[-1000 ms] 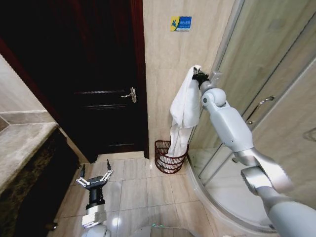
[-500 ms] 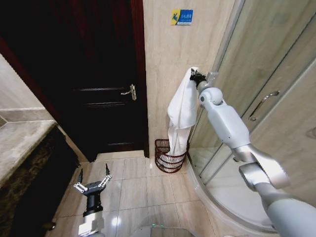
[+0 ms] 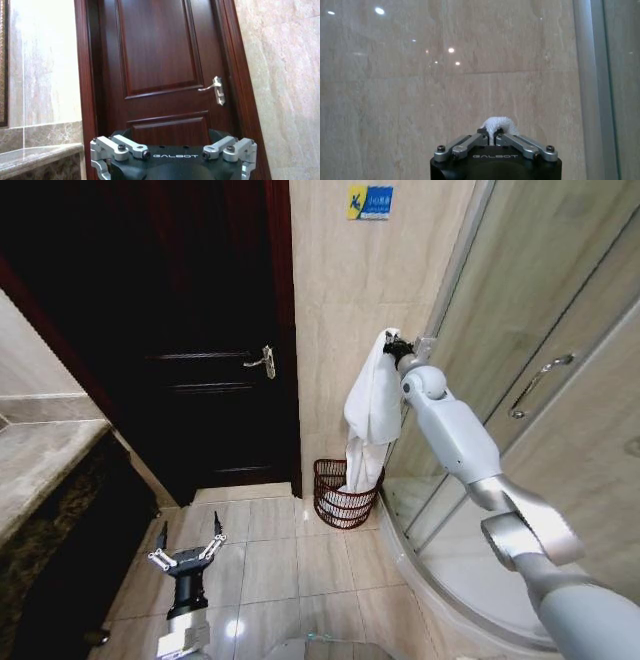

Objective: Discard the used towel into the hamper.

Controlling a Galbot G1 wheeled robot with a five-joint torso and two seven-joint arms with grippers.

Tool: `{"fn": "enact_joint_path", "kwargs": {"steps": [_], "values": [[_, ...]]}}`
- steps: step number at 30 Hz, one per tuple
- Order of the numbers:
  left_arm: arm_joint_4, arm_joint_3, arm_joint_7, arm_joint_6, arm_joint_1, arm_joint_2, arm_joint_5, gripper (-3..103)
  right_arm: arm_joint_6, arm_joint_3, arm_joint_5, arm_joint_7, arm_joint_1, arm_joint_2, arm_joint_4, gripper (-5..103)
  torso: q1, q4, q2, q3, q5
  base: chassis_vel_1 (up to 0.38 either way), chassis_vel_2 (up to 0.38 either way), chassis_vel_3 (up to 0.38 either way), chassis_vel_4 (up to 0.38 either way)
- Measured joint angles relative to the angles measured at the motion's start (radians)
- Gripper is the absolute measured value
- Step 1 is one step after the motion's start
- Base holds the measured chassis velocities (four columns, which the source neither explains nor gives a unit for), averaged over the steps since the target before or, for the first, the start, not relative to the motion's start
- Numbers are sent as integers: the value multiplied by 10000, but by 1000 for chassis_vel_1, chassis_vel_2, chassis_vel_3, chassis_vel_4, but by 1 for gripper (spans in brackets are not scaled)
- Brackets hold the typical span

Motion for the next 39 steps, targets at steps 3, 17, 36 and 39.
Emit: {"fn": "enact_joint_path", "kwargs": {"steps": [3, 17, 36, 39], "values": [[46, 0, 36, 5, -9, 18, 5, 100, 21, 36, 1, -87, -34, 16, 7, 3, -78, 0, -174, -99, -1, 0, 0, 0, 0], [221, -38, 90, -118, 75, 58, -98, 100, -171, -47, -119, 101, -211, 137, 311, 3, -404, 0, -895, -496, -1, 0, 0, 0, 0], [205, -9, 109, -224, 203, 45, -4, 100, -224, -120, -51, 540, -714, -290, 1182, 3, -804, -1, -1798, -1007, -1, 43, -40, -39, 42], [148, -10, 110, -224, 215, 43, 17, 100, -191, -137, -61, 539, -718, -280, 1170, 3, -860, -1, -1914, -1062, 1, 75, -58, -77, 87]]}}
